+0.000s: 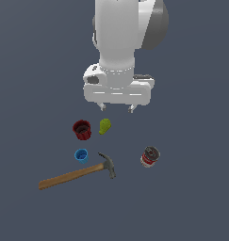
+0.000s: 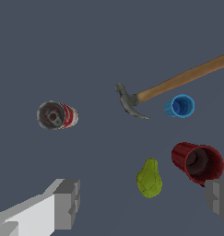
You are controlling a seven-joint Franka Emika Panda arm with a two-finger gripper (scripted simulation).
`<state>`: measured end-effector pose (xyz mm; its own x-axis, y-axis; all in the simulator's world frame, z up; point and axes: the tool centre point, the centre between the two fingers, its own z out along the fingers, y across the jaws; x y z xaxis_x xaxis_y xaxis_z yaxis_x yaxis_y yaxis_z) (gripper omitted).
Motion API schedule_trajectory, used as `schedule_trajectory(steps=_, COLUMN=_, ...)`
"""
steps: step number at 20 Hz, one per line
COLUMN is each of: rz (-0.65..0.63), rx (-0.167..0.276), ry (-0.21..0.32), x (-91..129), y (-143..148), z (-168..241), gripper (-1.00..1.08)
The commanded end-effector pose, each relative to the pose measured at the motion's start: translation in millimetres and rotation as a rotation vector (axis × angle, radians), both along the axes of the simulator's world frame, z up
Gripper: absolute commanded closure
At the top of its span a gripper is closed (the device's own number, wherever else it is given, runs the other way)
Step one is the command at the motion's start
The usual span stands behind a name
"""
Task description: Pick up a designated object from a clutter of objects.
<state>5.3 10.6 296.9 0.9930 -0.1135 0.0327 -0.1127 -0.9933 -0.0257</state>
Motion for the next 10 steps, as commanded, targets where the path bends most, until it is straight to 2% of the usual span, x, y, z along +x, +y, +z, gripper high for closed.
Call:
schedule_trajectory(steps=1, rz=-0.048, rx=0.001, ry=0.004, x=-4.0, y=-5.8, z=-17.3, gripper=-0.92)
schedule_trajectory(steps=10, rz=-0.296, rx=0.003, ry=0.020, x=-35.7, y=-33.5, z=-99.6, gripper=-0.92)
